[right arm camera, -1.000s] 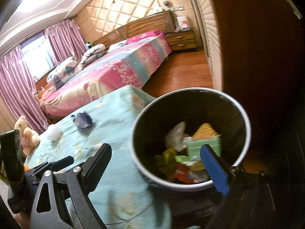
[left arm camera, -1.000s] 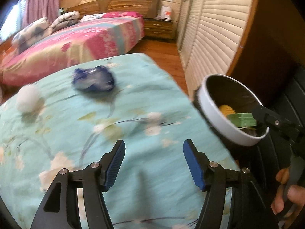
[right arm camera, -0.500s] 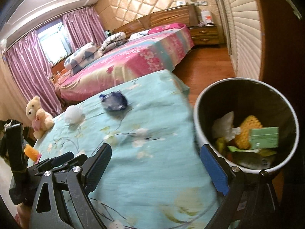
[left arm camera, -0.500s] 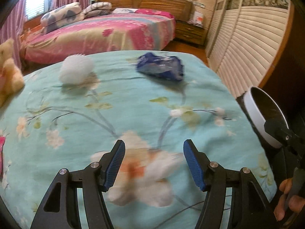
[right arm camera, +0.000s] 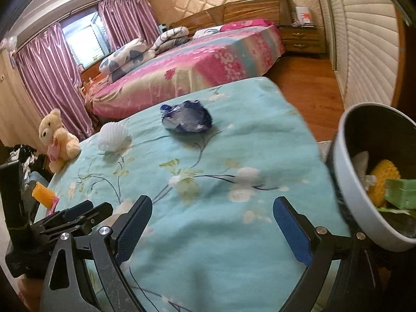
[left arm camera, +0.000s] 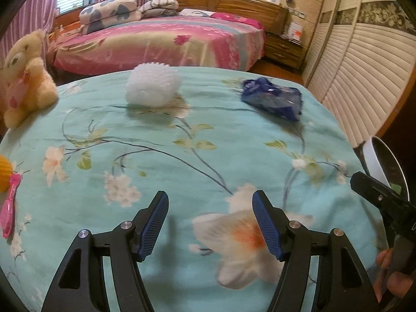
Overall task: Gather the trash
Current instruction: 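Move both open tools back toward the bubble-wrap sleeve and blue plastic bag, then grasp the white bubble-wrap sleeve with the left tool while the right tool grasps the blue plastic bag, then carry the bubble-wrap sleeve and blue bag over the trash bin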
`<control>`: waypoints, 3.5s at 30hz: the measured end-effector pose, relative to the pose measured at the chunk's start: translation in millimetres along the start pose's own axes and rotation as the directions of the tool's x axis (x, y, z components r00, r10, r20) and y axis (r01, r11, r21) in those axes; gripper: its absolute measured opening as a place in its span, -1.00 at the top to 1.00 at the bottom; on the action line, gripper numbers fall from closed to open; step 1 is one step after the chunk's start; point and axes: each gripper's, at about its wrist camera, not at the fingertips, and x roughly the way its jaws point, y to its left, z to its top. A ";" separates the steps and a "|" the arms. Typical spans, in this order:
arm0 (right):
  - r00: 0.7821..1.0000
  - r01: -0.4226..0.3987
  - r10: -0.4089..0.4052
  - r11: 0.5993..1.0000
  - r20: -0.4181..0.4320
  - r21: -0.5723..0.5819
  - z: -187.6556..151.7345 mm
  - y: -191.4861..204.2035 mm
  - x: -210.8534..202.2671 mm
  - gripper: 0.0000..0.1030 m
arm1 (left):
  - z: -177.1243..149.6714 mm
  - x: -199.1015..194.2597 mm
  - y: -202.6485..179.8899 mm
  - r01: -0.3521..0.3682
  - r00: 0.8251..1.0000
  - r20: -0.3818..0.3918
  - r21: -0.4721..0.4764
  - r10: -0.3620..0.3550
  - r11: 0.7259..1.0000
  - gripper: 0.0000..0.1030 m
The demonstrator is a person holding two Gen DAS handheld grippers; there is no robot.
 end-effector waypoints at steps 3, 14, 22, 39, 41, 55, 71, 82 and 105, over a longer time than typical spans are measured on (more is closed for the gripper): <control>1.000 -0.009 0.009 1.000 -0.006 -0.016 5.4 7.7 11.7 -0.85 | 5.1 5.2 8.2 -0.018 1.000 0.000 -0.009 0.018 1.000 -0.29; 0.999 -0.024 0.023 0.999 -0.035 -0.033 25.0 19.2 45.9 -0.85 | 30.0 32.2 29.6 -0.067 0.998 -0.003 -0.027 0.067 0.997 -0.30; 0.998 -0.024 0.022 0.999 -0.050 -0.031 39.1 15.8 62.2 -0.85 | 54.0 50.4 39.5 -0.103 0.994 0.018 -0.028 0.104 0.994 -0.34; 0.997 -0.021 0.016 0.998 -0.074 -0.055 71.1 21.8 98.8 -0.85 | 101.2 86.6 49.7 -0.183 0.980 0.081 -0.018 0.184 0.983 -0.58; 0.997 -0.019 0.014 0.998 -0.074 -0.055 74.9 21.2 102.4 -0.85 | 107.0 93.1 49.4 -0.190 0.978 0.090 -0.015 0.190 0.982 -0.61; 0.995 -0.051 0.047 0.998 -0.089 -0.040 84.8 21.9 120.5 -0.83 | 117.2 126.4 52.9 -0.144 0.987 0.065 -0.010 0.144 0.990 -0.37; 0.996 -0.067 0.063 0.995 -0.059 -0.067 71.4 23.8 99.3 -0.10 | 97.1 101.6 34.7 -0.046 0.997 0.069 0.039 0.043 0.998 0.53; 0.998 -0.063 0.062 0.998 -0.011 -0.031 47.0 12.3 51.3 -0.10 | 60.3 61.5 1.8 0.027 0.999 0.041 0.112 -0.032 0.993 0.52; 0.997 -0.019 0.015 0.999 0.071 0.049 -4.4 -19.8 -22.4 -0.10 | 7.1 2.7 -48.6 0.082 0.996 0.027 0.205 -0.090 0.975 0.52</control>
